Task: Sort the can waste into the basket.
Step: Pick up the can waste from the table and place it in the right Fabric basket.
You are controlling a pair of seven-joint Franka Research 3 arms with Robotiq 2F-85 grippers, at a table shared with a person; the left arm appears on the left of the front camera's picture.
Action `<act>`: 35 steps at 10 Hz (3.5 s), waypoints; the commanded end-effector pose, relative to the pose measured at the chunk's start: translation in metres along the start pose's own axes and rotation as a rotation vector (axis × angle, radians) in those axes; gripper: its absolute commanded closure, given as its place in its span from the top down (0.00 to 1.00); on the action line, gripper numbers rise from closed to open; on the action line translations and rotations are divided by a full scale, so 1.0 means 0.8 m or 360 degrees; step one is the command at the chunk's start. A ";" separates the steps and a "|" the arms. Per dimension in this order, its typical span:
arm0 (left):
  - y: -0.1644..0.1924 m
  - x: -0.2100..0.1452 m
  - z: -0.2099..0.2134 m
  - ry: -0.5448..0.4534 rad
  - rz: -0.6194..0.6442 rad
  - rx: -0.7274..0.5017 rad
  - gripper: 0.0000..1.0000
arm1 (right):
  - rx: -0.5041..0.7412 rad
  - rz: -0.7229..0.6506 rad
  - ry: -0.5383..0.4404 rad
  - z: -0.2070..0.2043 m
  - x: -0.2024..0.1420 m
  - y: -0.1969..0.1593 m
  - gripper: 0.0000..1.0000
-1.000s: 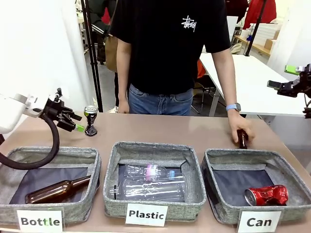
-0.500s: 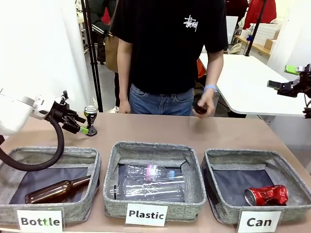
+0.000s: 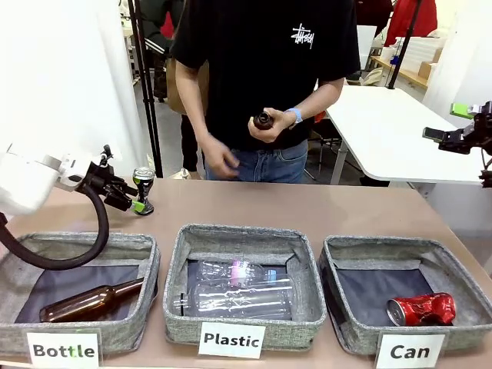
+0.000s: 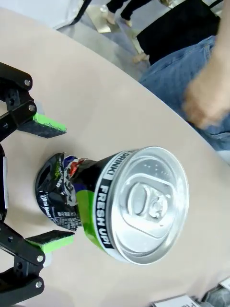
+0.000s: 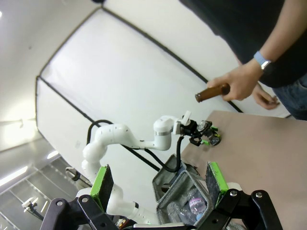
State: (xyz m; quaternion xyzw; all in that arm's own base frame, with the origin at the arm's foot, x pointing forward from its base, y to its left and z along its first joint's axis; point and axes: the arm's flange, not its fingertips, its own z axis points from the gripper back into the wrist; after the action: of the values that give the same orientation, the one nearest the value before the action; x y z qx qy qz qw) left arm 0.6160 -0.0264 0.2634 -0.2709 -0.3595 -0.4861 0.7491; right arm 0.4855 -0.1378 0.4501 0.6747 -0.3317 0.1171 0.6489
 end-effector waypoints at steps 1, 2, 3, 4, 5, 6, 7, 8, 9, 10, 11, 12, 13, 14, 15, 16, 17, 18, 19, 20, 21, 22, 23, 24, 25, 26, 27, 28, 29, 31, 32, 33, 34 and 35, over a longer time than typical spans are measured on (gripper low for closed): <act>0.005 0.006 -0.003 -0.0106 0.0022 -0.0017 1.00 | 0.0014 0.0016 0.0013 0.002 0.000 0.003 1.00; 0.003 0.008 -0.006 -0.0150 0.0019 -0.0024 1.00 | 0.0014 0.0016 0.0013 0.002 0.000 0.003 1.00; 0.002 0.009 -0.009 -0.0179 0.0001 -0.0047 1.00 | 0.0014 0.0016 0.0013 0.002 0.000 0.003 1.00; -0.001 0.012 -0.012 -0.0239 -0.0020 -0.0065 1.00 | 0.0014 0.0016 0.0013 0.002 0.000 0.003 1.00; -0.003 0.014 -0.014 -0.0265 -0.0016 -0.0072 1.00 | 0.0014 0.0016 0.0013 0.002 0.000 0.003 1.00; -0.004 0.015 -0.017 -0.0292 -0.0014 -0.0080 1.00 | 0.0014 0.0016 0.0013 0.002 0.000 0.003 1.00; -0.003 0.014 -0.019 -0.0297 -0.0005 -0.0086 1.00 | 0.0014 0.0016 0.0013 0.002 0.000 0.003 1.00; -0.001 0.013 -0.020 -0.0301 0.0007 -0.0089 1.00 | 0.0014 0.0016 0.0013 0.002 0.000 0.003 1.00; 0.001 0.011 -0.021 -0.0310 0.0036 -0.0108 1.00 | 0.0014 0.0016 0.0013 0.002 0.000 0.003 1.00; 0.001 0.010 -0.021 -0.0330 0.0038 -0.0112 0.62 | 0.0014 0.0016 0.0013 0.002 0.000 0.003 1.00; 0.001 0.009 -0.020 -0.0349 0.0049 -0.0130 0.41 | 0.0014 0.0016 0.0013 0.002 0.000 0.003 1.00; 0.000 0.010 -0.021 -0.0351 0.0046 -0.0131 0.04 | 0.0014 0.0016 0.0013 0.002 0.000 0.003 1.00; 0.000 0.011 -0.022 -0.0355 0.0040 -0.0131 0.00 | 0.0014 0.0016 0.0013 0.002 0.000 0.003 1.00; -0.002 0.012 -0.021 -0.0360 0.0030 -0.0141 0.00 | 0.0014 0.0016 0.0013 0.002 0.000 0.003 1.00; -0.005 0.013 -0.018 -0.0376 0.0021 -0.0151 0.00 | 0.0014 0.0016 0.0013 0.002 0.000 0.003 1.00; -0.008 0.016 -0.012 -0.0405 0.0008 -0.0177 0.05 | 0.0014 0.0016 0.0013 0.002 0.000 0.003 1.00; -0.013 0.020 -0.001 -0.0437 -0.0007 -0.0202 0.00 | 0.0014 0.0016 0.0013 0.002 0.000 0.003 1.00; -0.016 0.026 0.016 -0.0468 -0.0011 -0.0232 0.00 | 0.0014 0.0016 0.0013 0.002 0.000 0.003 1.00; -0.020 0.031 0.041 -0.0511 -0.0015 -0.0254 0.00 | 0.0014 0.0016 0.0013 0.002 0.000 0.003 1.00; -0.021 0.037 0.085 -0.0527 0.0009 -0.0330 0.00 | 0.0014 0.0016 0.0013 0.002 0.000 0.003 1.00; -0.025 0.040 0.137 -0.0482 0.0033 -0.0291 0.00 | 0.0014 0.0016 0.0013 0.002 0.000 0.003 1.00; -0.033 0.037 0.200 -0.0432 0.0064 -0.0284 0.00 | 0.0014 0.0016 0.0013 0.002 0.000 0.003 1.00; -0.045 0.033 0.246 -0.0413 0.0075 -0.0311 0.00 | 0.0014 0.0016 0.0013 0.002 0.000 0.003 1.00; -0.059 0.026 0.288 -0.0385 0.0126 -0.0347 0.00 | 0.0014 0.0016 0.0013 0.002 0.000 0.003 1.00; -0.079 0.009 0.334 -0.0422 0.0120 -0.0376 0.00 | 0.0014 0.0016 0.0013 0.002 0.000 0.003 1.00; -0.098 -0.014 0.395 -0.0596 0.0148 -0.0340 0.00 | 0.0014 0.0016 0.0013 0.002 0.000 0.003 1.00; -0.112 -0.030 0.444 -0.0720 0.0213 -0.0259 0.00 | 0.0014 0.0016 0.0013 0.002 0.000 0.003 1.00; -0.124 -0.049 0.490 -0.0761 0.0234 -0.0094 0.00 | 0.0014 0.0016 0.0013 0.002 0.000 0.003 1.00; -0.140 -0.072 0.526 -0.0644 0.0094 -0.0058 0.00 | 0.0014 0.0016 0.0013 0.002 0.000 0.003 1.00; -0.173 -0.100 0.563 -0.0726 0.0218 0.0230 0.00 | 0.0014 0.0016 0.0013 0.002 0.000 0.003 1.00; -0.179 -0.110 0.573 -0.0762 0.0236 0.0262 0.00 | 0.0014 0.0016 0.0013 0.002 0.000 0.003 1.00; -0.186 -0.117 0.570 -0.0760 0.0265 0.0342 0.00 | 0.0014 0.0016 0.0013 0.002 0.000 0.003 1.00; -0.190 -0.120 0.561 -0.0750 0.0283 0.0379 0.00 | 0.0014 0.0016 0.0013 0.002 0.000 0.003 1.00; -0.189 -0.117 0.547 -0.0724 0.0299 0.0382 0.00 | 0.0014 0.0016 0.0013 0.002 0.000 0.003 1.00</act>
State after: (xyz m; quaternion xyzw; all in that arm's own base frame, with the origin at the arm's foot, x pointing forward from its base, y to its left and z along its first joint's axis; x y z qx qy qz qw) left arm 0.3270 0.3183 0.4571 -0.3240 -0.5386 -0.2980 0.7184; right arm 0.4853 -0.1384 0.4501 0.6748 -0.3319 0.1171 0.6487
